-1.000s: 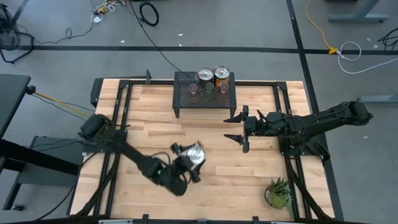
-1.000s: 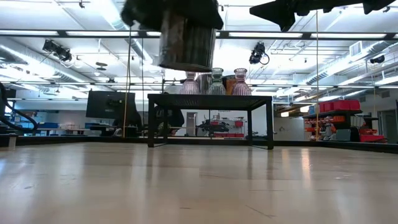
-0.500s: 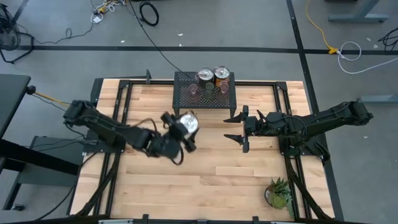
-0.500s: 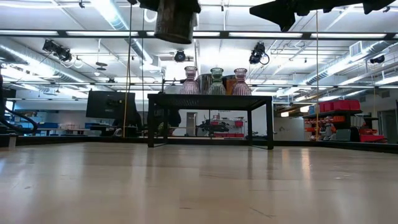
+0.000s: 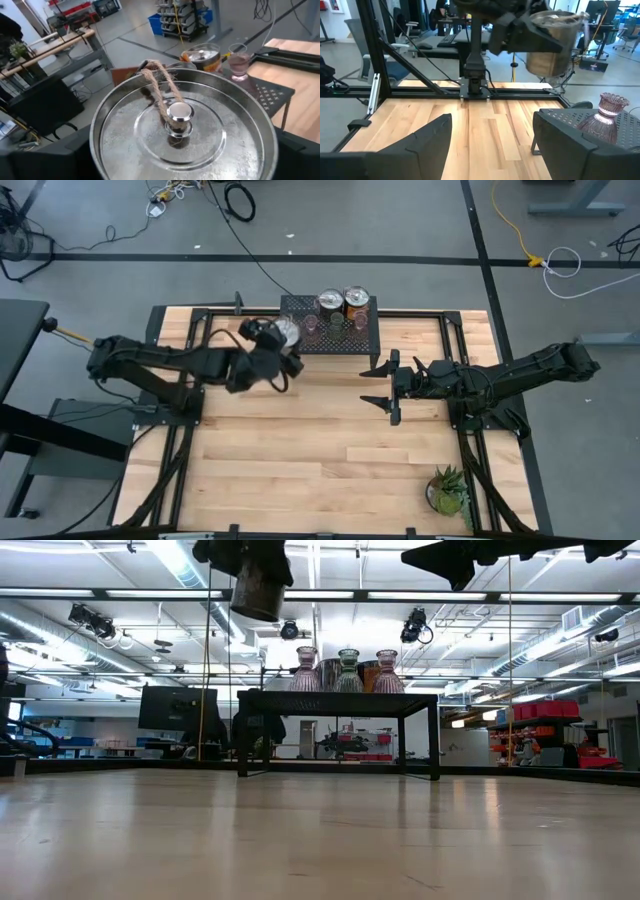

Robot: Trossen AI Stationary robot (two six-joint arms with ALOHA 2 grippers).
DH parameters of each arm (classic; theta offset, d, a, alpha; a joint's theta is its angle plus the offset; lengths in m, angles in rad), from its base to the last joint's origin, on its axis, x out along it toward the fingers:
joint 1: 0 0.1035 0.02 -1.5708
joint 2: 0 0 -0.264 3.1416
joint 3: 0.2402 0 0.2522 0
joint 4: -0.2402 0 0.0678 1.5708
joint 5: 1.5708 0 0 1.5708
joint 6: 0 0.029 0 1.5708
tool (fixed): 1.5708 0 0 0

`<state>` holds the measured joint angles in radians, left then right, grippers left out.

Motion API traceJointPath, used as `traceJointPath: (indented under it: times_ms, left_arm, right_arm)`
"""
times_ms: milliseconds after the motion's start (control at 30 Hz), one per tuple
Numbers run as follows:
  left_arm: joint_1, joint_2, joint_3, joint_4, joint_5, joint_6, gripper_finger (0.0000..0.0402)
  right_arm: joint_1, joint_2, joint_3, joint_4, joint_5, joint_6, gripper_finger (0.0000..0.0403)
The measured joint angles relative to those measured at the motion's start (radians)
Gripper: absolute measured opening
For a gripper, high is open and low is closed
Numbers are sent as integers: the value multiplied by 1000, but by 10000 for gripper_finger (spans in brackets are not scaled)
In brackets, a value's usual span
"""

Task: Pick & Place candle stick holders
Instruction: Put the silver scented candle on the shelf aligned with the other scented candles

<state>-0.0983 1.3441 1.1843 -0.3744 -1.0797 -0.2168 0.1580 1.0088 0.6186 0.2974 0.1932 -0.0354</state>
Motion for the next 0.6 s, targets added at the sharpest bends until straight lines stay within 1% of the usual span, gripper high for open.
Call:
traceJointPath:
  times_ms: [200, 400, 600]
  left_arm:
    - [128, 0, 0, 9, 117, 41, 356]
    - [256, 1, 0, 20, 185, 51, 357]
    - [376, 21, 0, 139, 347, 78, 358]
  right_arm:
    - [0, 0, 0, 1, 0, 0, 279]
    - [0, 0, 0, 1, 0, 0, 279]
    - [0, 0, 0, 0, 0, 0, 279]
